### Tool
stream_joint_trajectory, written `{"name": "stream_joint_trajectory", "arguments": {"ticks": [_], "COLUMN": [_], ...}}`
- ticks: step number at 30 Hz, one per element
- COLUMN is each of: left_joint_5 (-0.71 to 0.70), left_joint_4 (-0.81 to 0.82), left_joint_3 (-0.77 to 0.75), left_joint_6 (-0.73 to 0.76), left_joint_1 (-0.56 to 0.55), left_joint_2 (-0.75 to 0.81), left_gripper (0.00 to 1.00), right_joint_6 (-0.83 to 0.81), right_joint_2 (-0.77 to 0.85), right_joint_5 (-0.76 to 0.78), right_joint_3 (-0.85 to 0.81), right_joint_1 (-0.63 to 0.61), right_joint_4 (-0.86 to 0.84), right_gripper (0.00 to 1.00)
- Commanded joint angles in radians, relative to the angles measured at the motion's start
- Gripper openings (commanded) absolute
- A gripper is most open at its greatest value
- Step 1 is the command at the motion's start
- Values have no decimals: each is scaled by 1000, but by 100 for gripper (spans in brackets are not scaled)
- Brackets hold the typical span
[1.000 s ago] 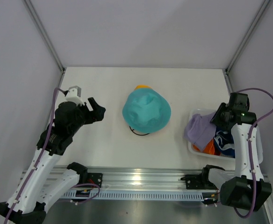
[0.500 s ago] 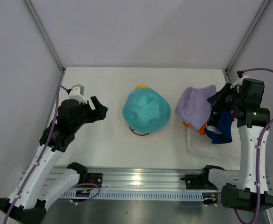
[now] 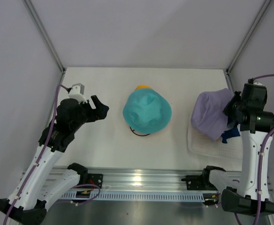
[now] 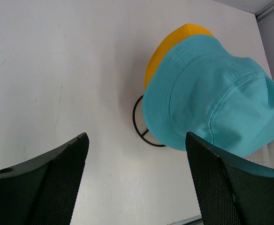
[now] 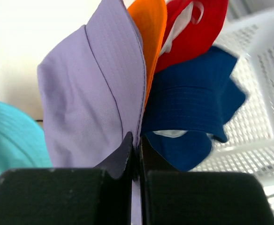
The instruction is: Stack the hats
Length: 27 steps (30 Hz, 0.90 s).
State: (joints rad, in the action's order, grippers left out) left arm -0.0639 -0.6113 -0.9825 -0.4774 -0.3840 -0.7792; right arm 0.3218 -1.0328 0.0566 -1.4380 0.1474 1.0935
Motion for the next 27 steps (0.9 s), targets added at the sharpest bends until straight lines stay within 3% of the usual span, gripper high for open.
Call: {"name": "stream_joint_trajectory", "arguments": {"ticks": [1,6,7,10,12,20,27], "left_joint_5": [38,41,38,29,26,44,38], "left_joint_4": [30,27,25,19,24,42,42], "left_joint_3": [-19,-24,-22,-18,-4,12,11], "left_joint_6": [10,11,11,11,7,-9,-1], "left_joint_1": [5,5,5,5,5,5,5], "left_joint_2": [-9,-19,-17,-9,-6,-28,-38], "left_gripper": [87,87,87,87,87,87,87], "right_joint_6": [-15,-24,-29,-50,-66,-98,-98], "right_joint_2": [56,11,-1,-27,-42,-95,-95], "right_joint_5": [72,-85,-90,-92,-100,-181,-253], "right_joint_3": [69,209,203,104,-8,-180,-75], "right_joint_1": [29,40,40,41,41,37,20], "right_joint_4": [37,46,61,103,129,161,43], "right_gripper": [0,1,24,68,77,80,81]}}
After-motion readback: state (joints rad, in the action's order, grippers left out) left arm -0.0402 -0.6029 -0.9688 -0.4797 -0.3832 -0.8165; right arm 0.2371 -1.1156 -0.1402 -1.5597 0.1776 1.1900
